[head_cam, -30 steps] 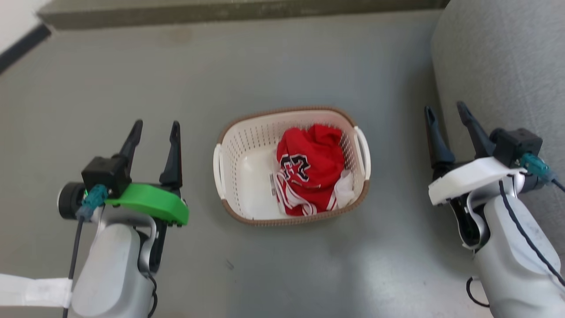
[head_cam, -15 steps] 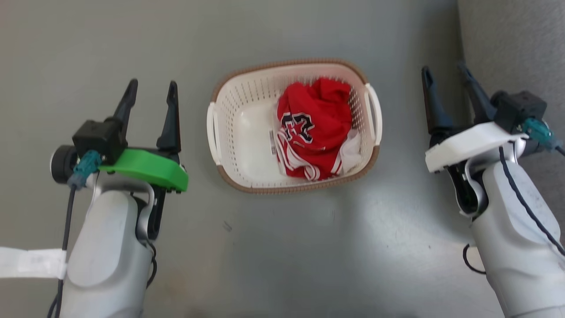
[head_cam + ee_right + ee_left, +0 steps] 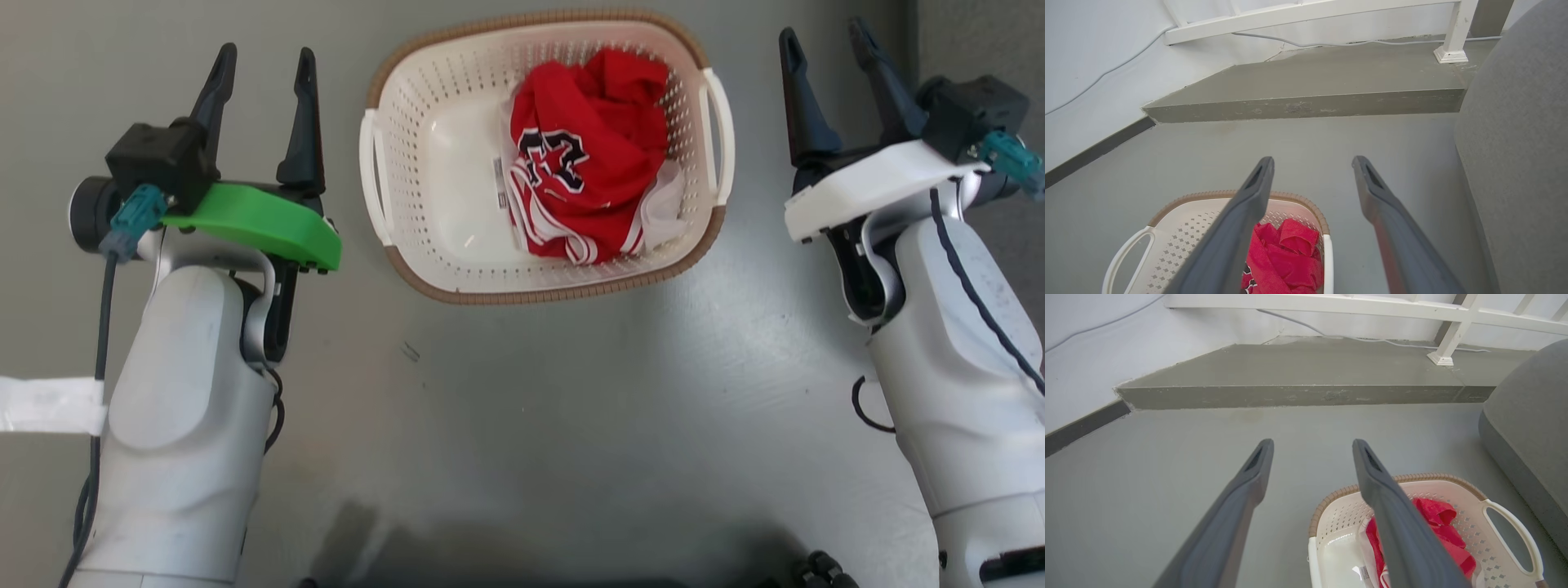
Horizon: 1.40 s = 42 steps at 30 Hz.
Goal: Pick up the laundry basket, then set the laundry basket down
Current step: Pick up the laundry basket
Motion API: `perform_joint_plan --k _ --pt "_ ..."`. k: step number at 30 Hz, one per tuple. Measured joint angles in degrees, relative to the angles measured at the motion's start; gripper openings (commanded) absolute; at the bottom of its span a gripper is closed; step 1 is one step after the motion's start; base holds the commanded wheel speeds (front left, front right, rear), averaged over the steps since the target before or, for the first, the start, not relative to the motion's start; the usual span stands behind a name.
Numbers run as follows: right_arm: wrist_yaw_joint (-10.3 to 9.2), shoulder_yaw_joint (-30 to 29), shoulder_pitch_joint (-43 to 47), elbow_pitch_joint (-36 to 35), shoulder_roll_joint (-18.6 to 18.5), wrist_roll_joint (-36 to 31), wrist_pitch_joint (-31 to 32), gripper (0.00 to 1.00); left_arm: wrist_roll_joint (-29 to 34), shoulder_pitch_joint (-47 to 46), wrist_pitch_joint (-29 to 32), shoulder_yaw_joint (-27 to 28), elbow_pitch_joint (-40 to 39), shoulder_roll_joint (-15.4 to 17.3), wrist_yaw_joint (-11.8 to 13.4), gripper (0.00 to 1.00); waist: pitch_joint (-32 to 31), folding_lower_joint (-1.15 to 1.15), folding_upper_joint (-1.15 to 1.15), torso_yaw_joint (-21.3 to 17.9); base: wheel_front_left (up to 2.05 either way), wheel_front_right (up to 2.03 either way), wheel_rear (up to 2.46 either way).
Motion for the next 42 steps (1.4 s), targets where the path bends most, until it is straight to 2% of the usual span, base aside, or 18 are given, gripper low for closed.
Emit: perform_joint_plan --k 12,26,42 --pt "0.09 2.15 -5.33 8.58 0.69 -0.57 0.01 1.00 -2.19 -4.74 1.64 -1.27 9.04 -0.43 -1.21 1.00 5.98 0.00 0.00 -0.41 0.00 0.00 0.00" --pt "0.55 3.91 -9.09 18.58 1.53 -0.54 0.51 1.00 -4.98 -8.25 4.46 -3.14 18.53 -0.53 -2.34 1.00 9.27 0.00 0.00 -1.43 0.00 0.00 0.00" --pt "0.57 6.82 -15.57 25.76 2.37 -0.25 0.87 1.00 -7.11 -14.94 7.16 -5.01 26.19 -0.63 -3.00 1.00 13.53 -0.01 0.00 -2.48 0.00 0.00 0.00"
